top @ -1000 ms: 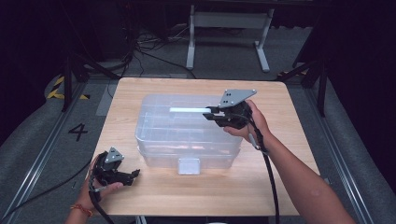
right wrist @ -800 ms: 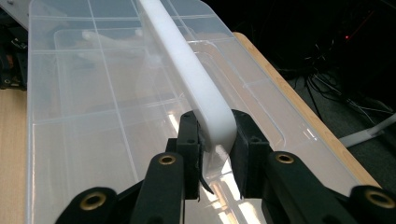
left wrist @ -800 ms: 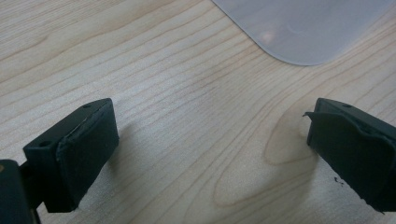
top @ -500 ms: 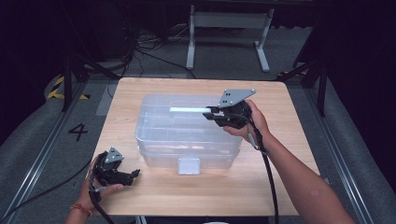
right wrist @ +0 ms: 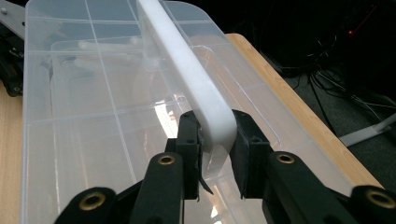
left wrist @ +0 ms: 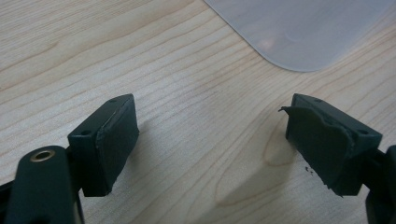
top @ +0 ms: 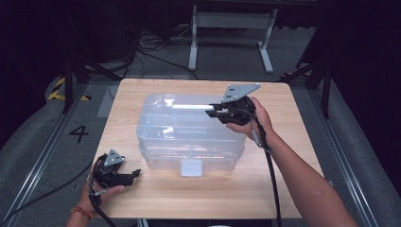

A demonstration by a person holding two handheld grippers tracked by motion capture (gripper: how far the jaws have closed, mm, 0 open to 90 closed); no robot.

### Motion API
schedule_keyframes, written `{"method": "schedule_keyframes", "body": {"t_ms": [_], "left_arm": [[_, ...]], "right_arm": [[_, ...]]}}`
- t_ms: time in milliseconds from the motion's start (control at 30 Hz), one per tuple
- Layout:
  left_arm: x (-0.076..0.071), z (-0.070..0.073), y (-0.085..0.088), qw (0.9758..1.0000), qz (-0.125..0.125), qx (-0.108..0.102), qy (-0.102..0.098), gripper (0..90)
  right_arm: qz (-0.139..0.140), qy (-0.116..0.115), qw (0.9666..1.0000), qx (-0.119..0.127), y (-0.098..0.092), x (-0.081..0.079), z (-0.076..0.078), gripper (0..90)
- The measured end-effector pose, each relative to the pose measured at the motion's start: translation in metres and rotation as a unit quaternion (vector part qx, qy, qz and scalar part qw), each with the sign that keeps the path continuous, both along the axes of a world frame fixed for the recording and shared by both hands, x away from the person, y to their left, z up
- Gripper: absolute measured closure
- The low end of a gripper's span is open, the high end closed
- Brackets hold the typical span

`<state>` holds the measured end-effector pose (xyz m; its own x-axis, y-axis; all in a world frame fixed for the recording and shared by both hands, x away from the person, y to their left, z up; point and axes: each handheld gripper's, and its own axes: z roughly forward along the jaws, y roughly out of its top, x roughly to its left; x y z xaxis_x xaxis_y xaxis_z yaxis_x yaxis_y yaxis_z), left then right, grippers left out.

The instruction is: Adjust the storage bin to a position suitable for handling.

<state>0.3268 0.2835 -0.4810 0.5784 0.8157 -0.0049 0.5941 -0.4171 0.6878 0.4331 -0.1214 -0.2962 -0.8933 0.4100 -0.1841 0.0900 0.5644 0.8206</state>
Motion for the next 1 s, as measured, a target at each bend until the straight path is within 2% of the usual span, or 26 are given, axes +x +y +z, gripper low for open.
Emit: {"method": "schedule_keyframes", "body": {"t_ms": [200, 300, 367, 433, 500, 567, 600, 700, 833, 900, 967, 1000], "left_arm": [[0.000, 0.002, -0.002, 1.0000, -0.005, 0.002, 0.000, 27.2], [-0.001, 0.008, -0.004, 0.9999, -0.007, 0.008, -0.010, 32.4], [-0.002, 0.014, -0.004, 0.9996, -0.008, -0.008, -0.024, 39.6], [-0.003, 0.022, -0.004, 0.9991, -0.012, -0.021, -0.035, 41.6], [-0.005, 0.029, -0.004, 0.9983, -0.015, -0.035, -0.044, 46.4], [-0.007, 0.038, -0.003, 0.9971, -0.026, -0.041, -0.059, 53.1], [-0.008, 0.040, -0.003, 0.9968, -0.030, -0.044, -0.059, 57.6], [-0.012, 0.055, -0.008, 0.9945, -0.046, -0.054, -0.078, 64.4], [-0.013, 0.065, -0.014, 0.9928, -0.056, -0.060, -0.087, 68.5], [-0.014, 0.073, -0.020, 0.9906, -0.075, -0.060, -0.097, 70.1], [-0.014, 0.076, -0.024, 0.9898, -0.081, -0.057, -0.102, 70.7], [-0.015, 0.077, -0.026, 0.9895, -0.082, -0.062, -0.102, 71.0]], "right_arm": [[-0.004, 0.001, 1.0000, -0.002, 0.001, 0.002, 0.003, 74.5], [-0.005, -0.001, 1.0000, -0.005, 0.002, 0.004, 0.005, 74.3], [-0.008, 0.000, 0.9999, -0.006, 0.002, 0.004, 0.006, 74.2], [-0.010, 0.001, 0.9999, -0.009, 0.003, 0.005, 0.007, 74.1], [-0.015, 0.004, 0.9998, -0.010, 0.004, 0.006, 0.009, 74.0], [-0.015, 0.004, 0.9998, -0.013, 0.004, 0.007, 0.010, 73.9], [-0.017, 0.007, 0.9998, -0.012, 0.004, 0.008, 0.011, 73.9], [-0.018, 0.010, 0.9997, -0.014, 0.004, 0.009, 0.012, 73.8], [-0.018, 0.012, 0.9997, -0.015, 0.004, 0.010, 0.013, 73.8], [-0.017, 0.012, 0.9997, -0.014, 0.004, 0.010, 0.013, 73.8], [-0.018, 0.012, 0.9997, -0.014, 0.004, 0.011, 0.014, 73.7], [-0.018, 0.012, 0.9997, -0.014, 0.004, 0.011, 0.014, 73.7]]}}
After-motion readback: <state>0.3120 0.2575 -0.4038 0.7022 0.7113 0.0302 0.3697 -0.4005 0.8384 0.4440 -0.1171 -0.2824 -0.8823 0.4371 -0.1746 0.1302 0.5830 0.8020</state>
